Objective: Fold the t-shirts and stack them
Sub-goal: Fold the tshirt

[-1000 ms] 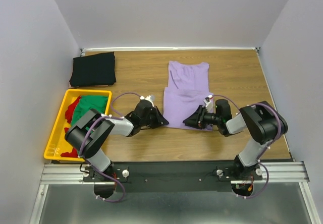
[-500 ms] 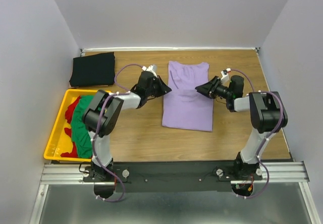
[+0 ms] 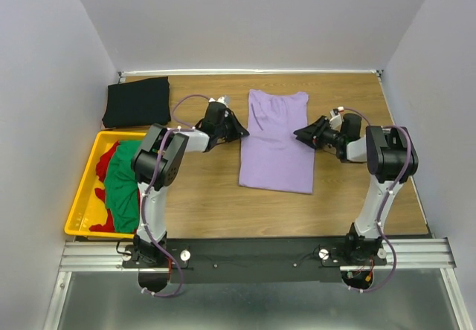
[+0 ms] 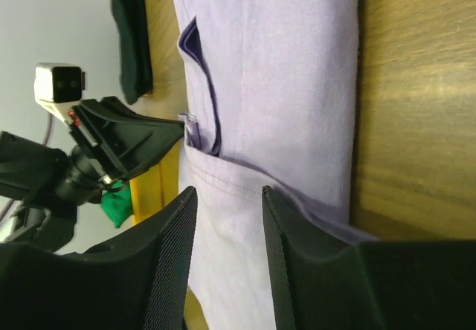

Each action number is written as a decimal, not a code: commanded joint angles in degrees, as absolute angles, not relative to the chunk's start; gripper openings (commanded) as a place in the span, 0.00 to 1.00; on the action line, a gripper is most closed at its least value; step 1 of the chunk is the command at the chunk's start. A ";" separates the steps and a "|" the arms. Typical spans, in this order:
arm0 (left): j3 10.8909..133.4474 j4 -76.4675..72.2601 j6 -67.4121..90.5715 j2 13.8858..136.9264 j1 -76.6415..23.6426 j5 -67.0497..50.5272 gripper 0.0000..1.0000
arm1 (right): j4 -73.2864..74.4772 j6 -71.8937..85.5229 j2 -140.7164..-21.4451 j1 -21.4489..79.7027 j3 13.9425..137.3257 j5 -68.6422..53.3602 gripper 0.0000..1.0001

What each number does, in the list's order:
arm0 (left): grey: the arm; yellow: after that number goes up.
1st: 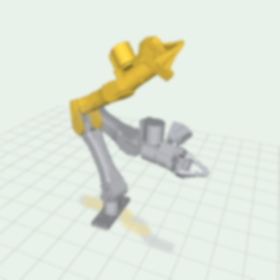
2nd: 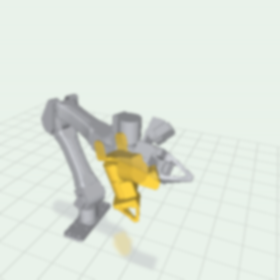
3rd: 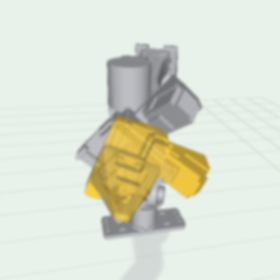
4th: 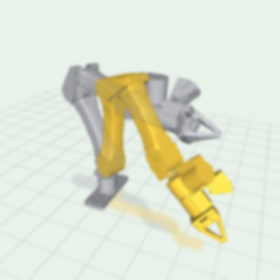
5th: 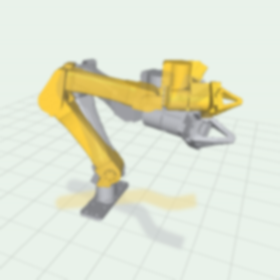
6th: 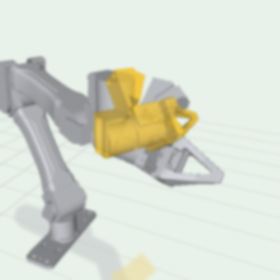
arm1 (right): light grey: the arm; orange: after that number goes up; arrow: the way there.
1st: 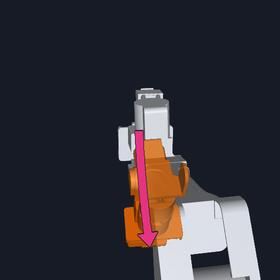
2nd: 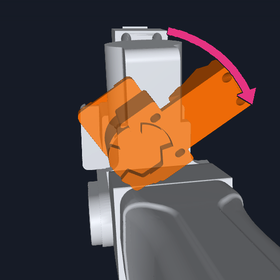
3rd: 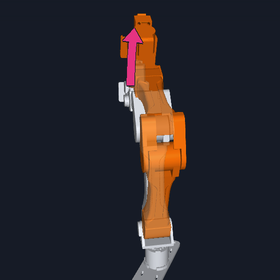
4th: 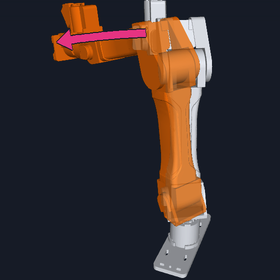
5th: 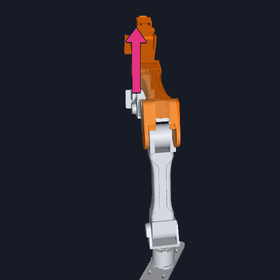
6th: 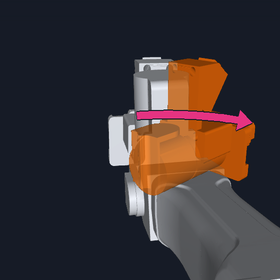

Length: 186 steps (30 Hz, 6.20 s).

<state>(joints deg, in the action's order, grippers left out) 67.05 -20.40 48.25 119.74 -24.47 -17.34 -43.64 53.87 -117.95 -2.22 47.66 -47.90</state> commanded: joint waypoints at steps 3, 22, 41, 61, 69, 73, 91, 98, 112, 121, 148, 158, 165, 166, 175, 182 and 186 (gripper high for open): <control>63.46 -13.55 44.13 108.05 -23.99 -11.36 0.23 | -22.01 41.68 -104.61 -2.81 49.83 -42.30 0.50; 52.83 22.23 42.27 76.99 -47.72 20.66 0.65 | 35.94 30.13 -66.62 12.46 40.09 -3.52 0.55; 53.61 23.56 42.45 83.58 -51.94 16.44 0.66 | 31.91 36.56 -77.86 24.34 36.83 6.68 0.48; 54.75 21.62 42.28 87.54 -51.86 15.56 0.66 | 32.70 36.21 -80.07 25.22 39.03 8.79 0.47; 56.25 21.36 41.84 92.02 -50.98 15.03 0.66 | 31.90 35.16 -81.21 25.14 36.65 8.62 0.22; 56.95 21.44 41.75 93.34 -50.36 14.24 0.66 | 31.90 34.98 -80.86 25.40 36.47 7.91 0.03; 60.12 24.96 40.25 104.15 -50.19 11.34 0.36 | 31.38 34.45 -81.04 26.01 37.00 8.35 0.01; 58.80 27.68 40.87 102.48 -50.71 10.28 0.35 | 31.55 34.19 -80.16 26.10 37.88 8.09 0.01; 57.40 33.65 42.36 101.79 -54.13 11.51 0.00 | 36.54 36.02 -78.23 29.35 39.55 9.31 0.01; 44.83 43.49 60.42 83.61 -74.15 4.76 0.00 | 51.04 57.52 -69.01 55.49 38.93 4.75 0.01; 58.09 40.17 31.03 67.93 -29.82 3.00 0.00 | 61.96 28.31 -100.97 41.76 102.02 7.83 0.01; 60.56 33.32 24.61 78.39 -19.35 0.35 0.00 | 61.70 22.15 -118.01 36.30 117.85 2.90 0.01; 58.54 25.94 24.35 84.72 -16.26 -1.41 0.00 | 57.66 21.36 -124.54 34.63 119.18 3.08 0.01; 58.62 24.36 24.52 86.29 -16.26 -1.41 0.00 | 57.13 21.44 -124.89 34.11 118.92 3.34 0.01; 57.92 18.20 25.66 91.41 -16.08 -0.44 0.19 | 48.34 23.38 -125.78 31.99 109.79 7.03 0.14; 54.15 16.62 26.98 77.19 -16.08 3.96 0.62 | 42.30 26.71 -112.19 30.59 99.07 14.24 0.45; 47.22 10.92 29.26 66.11 -16.17 -4.52 0.61 | 28.69 24.89 -101.35 28.30 85.72 0.08 0.45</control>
